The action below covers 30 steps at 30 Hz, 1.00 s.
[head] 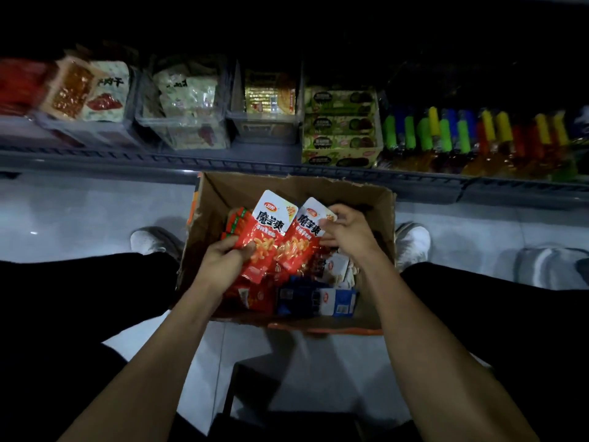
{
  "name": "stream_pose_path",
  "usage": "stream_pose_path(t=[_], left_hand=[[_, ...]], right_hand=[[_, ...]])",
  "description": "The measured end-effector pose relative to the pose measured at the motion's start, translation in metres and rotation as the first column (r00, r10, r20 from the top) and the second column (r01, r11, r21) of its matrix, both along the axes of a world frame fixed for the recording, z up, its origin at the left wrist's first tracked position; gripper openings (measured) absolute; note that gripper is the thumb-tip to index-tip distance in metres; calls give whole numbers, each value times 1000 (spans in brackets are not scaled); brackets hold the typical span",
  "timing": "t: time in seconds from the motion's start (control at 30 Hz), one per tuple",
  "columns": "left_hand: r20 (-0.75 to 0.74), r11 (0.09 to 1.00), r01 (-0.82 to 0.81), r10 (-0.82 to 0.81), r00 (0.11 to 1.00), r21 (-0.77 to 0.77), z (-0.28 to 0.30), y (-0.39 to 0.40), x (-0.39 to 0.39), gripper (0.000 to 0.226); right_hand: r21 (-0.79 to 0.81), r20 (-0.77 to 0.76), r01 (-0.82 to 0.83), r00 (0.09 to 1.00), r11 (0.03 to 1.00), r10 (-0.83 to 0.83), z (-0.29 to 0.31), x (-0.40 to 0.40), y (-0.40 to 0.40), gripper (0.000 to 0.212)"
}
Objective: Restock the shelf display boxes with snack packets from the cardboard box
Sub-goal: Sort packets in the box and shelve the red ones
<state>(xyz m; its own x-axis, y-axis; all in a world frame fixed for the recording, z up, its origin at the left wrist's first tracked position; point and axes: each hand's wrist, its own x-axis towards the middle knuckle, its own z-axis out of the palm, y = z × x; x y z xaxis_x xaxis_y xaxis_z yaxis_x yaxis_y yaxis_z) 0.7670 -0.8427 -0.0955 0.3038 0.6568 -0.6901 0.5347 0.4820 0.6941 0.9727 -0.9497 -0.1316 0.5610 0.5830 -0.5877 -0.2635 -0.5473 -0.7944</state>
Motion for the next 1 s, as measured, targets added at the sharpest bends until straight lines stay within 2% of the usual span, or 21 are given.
stream_pose_path(t=[0.1,0.2,0.3,0.37,0.4,0.53,0.7,0.83,0.9,1.0], left_hand=[[84,998,63,-63,994,2,17,-4,6,10],[146,995,81,-88,985,59,33,-6,8,21],[201,990,77,-99,975,116,50,-4,10,34],[201,984,118,-144,969,134,63,-4,12,30],[190,977,148,-176,966,155,68,-5,13,27],[130,952,229,-258,957,201,83,-3,14,17],[103,950,241,-265,959,196,103,4,18,15],[192,971,131,-171,966,201,135,11,27,14],[233,968,117,-169,958,221,151,14,36,15],[245,940,138,-220,944,311,176,18,55,15]], right_hand=[[117,-77,-49,995,992,58,40,-10,0,13],[177,-106,-53,992,983,73,65,-21,-5,8],[214,-220,46,976,976,2,81,-28,-10,14],[230,-301,93,953,969,-20,89,-33,-10,29],[236,-279,71,960,969,-2,94,-36,-9,36],[210,-22,-33,999,977,39,111,-46,-2,56],[139,212,-63,977,988,32,130,-50,11,52],[285,295,-50,955,957,-38,164,-52,17,44],[326,426,-102,903,940,-49,180,-52,17,38],[304,643,-162,762,939,-77,207,-37,18,38]])
